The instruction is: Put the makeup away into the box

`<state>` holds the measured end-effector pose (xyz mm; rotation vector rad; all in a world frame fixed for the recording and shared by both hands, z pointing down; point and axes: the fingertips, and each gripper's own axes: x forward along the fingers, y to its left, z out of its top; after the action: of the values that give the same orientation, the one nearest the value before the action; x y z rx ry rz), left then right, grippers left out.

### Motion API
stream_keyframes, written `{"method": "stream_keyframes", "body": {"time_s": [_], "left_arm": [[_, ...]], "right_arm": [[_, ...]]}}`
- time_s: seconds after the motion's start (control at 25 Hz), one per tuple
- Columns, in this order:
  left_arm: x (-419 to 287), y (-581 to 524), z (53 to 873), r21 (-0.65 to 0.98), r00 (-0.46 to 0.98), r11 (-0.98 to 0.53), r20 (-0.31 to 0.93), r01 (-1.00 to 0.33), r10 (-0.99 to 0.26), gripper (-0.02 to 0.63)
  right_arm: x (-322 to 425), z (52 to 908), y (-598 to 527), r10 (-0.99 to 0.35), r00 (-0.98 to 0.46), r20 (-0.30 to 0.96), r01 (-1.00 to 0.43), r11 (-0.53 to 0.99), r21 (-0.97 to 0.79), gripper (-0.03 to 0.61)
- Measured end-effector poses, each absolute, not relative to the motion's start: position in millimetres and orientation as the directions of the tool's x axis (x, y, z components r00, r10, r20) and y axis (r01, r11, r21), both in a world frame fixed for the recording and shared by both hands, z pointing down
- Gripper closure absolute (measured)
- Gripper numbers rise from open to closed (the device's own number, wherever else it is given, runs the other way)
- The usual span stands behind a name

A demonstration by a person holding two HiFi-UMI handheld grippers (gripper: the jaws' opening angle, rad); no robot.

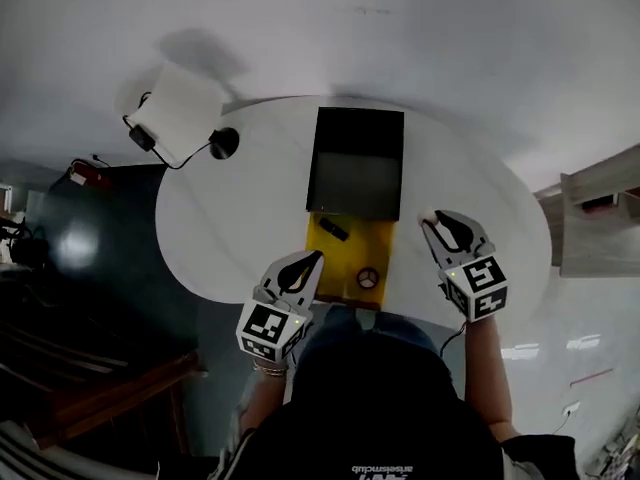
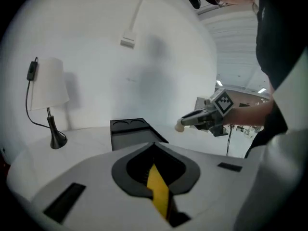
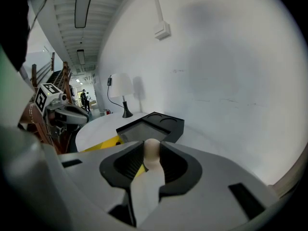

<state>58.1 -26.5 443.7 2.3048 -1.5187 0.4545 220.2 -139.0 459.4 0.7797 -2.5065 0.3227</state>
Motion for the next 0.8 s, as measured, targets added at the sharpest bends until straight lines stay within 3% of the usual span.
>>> {"method": "stream_keyframes", "body": {"time_s": [0.8], "left_arm": [[12,2,448,0.135,0.377,-0.353,0.418,-0.926,-0.827,0.597]], "right_arm": [[148,465,-62,-0.352,-0.758,0.548,-0.488,0.864,-0.12,0.462]]}}
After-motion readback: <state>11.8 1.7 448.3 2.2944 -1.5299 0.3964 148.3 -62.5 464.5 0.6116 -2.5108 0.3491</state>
